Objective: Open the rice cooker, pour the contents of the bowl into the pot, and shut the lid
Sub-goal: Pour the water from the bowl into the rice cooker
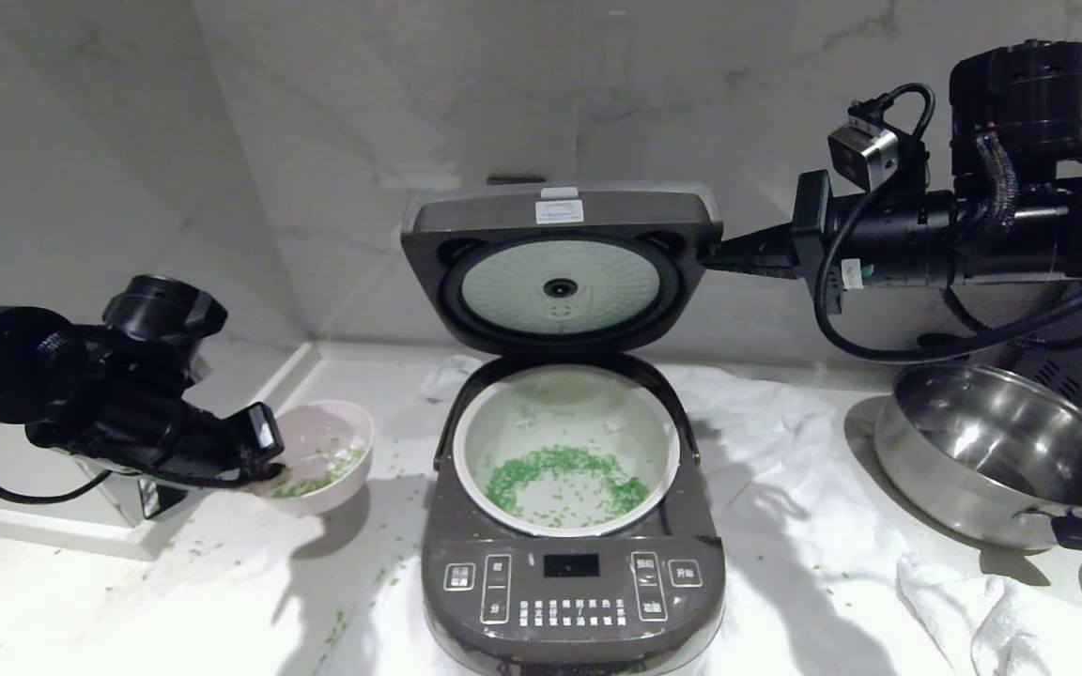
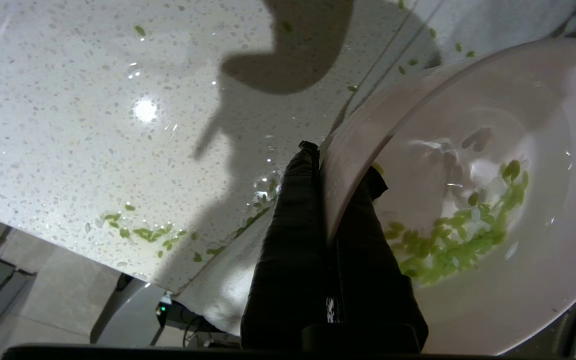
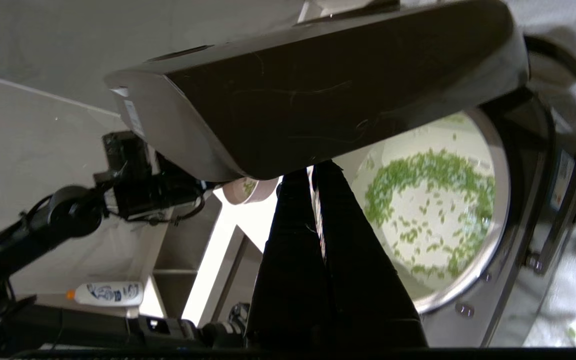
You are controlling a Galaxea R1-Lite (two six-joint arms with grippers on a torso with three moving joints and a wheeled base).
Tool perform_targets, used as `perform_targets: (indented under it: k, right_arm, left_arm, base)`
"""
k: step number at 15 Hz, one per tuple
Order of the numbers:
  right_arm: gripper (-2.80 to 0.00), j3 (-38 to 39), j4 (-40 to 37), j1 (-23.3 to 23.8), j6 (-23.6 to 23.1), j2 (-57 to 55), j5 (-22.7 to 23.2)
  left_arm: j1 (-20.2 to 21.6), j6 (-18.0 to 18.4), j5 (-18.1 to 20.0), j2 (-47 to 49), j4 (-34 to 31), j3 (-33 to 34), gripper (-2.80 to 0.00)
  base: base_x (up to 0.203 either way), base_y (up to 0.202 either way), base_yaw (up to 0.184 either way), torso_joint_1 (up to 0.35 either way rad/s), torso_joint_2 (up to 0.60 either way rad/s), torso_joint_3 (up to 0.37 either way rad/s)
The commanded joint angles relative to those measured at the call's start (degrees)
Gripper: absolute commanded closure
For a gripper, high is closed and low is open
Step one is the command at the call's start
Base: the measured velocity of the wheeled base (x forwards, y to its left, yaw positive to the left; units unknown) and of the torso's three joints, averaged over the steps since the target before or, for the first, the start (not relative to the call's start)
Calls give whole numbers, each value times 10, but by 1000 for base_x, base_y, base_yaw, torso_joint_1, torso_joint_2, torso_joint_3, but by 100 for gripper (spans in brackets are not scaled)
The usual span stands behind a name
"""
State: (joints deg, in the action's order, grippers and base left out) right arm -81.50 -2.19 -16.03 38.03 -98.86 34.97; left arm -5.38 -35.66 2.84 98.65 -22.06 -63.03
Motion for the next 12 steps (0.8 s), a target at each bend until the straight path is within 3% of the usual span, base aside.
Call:
perform_targets:
  k: [1, 6, 9, 12]
  right_arm:
    - [0, -30, -8, -1, 2, -26, 2]
    - [0, -65, -8, -1, 2, -59, 0]
    - [0, -103, -7, 0, 3, -80, -7]
    - [0, -143, -7, 0, 5, -103, -42]
  left_arm:
    - [-6, -3, 0, -2, -3, -9, 0]
    - [-9, -2, -5, -13, -5, -15, 0]
    - [-18, -3, -4, -19, -43, -42, 0]
    - [-47, -13, -5, -23, -46, -50, 0]
  base:
    - [0, 0, 0, 0, 0, 0]
    - [0, 0, 0, 0, 0, 0]
    - [0, 0, 0, 0, 0, 0]
    - [0, 0, 0, 0, 0, 0]
